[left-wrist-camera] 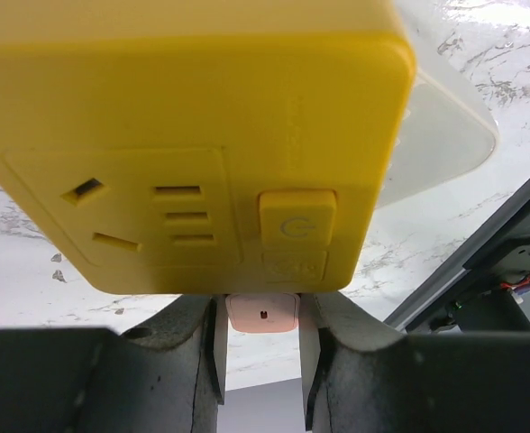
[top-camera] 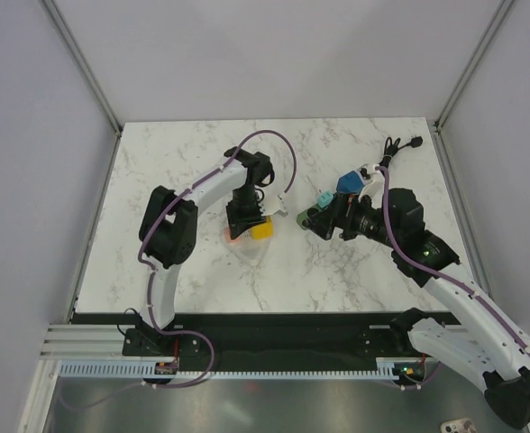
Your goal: Insert the plug
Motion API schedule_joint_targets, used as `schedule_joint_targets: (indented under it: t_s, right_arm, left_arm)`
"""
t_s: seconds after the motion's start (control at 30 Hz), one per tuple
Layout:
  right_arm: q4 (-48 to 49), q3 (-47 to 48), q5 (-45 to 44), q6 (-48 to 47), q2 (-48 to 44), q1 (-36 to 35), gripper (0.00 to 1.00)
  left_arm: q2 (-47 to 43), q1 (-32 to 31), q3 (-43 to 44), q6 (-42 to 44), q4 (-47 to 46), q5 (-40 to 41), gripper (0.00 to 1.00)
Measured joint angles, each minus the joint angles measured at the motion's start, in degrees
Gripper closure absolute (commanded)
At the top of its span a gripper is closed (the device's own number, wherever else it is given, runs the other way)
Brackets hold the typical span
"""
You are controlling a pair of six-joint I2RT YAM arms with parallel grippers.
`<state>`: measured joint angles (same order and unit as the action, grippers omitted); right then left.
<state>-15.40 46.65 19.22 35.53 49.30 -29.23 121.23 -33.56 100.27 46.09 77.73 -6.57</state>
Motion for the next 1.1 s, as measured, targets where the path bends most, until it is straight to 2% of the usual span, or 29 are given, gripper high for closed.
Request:
schedule_joint_targets:
  t_s: [0.23,0.3,0.4,0.63,0.73,0.9,0.97,1.07,1.1]
  right_arm:
    - [0.0,0.0,-0.3,0.1,-0.6,0.0,0.02]
    - [-0.1,0.0,-0.3,0.1,-0.6,0.0,0.02]
    - [-0.1,0.0,-0.7,0.2,-0.6,0.0,0.02]
    - [-0.3,0.6,-1.4,0.3,-1.1,0.0,0.02]
    - [-0.9,1.2,-1.6,0.2,-1.6,0.0,0.02]
    - [-1.7,2.3,-1.8,0.2,-1.6,0.0,0.02]
    - [-2.0,2.7,-2.0,0.2,-1.6,0.0,0.02]
    - [-2.4,3.4,-2.4,0.3,-1.5,0.0,0.02]
    - [-2.5,3.7,-2.6,0.3,-1.4,0.0,0.02]
  left_arm:
    - [-1.1,0.1,-1.4,0.0,-1.4,-0.1,0.97]
    - [-1.1,0.1,-1.4,0.0,-1.4,-0.1,0.87]
    - [-1.1,0.1,-1.2,0.0,-1.2,0.0,0.79]
    - [0.6,0.4,1.6,-0.5,1.0,0.0,0.72]
    - [1.5,0.5,3.1,-0.9,1.8,0.1,0.59]
    - [2.8,1.0,7.6,-1.1,-0.4,0.1,0.54]
    - [2.8,1.1,9.3,-1.1,-1.1,0.0,0.45]
    - [2.8,1.4,11.0,-1.3,-1.7,0.0,0.44]
    - [2.8,1.5,11.2,-1.3,-1.7,0.0,0.38]
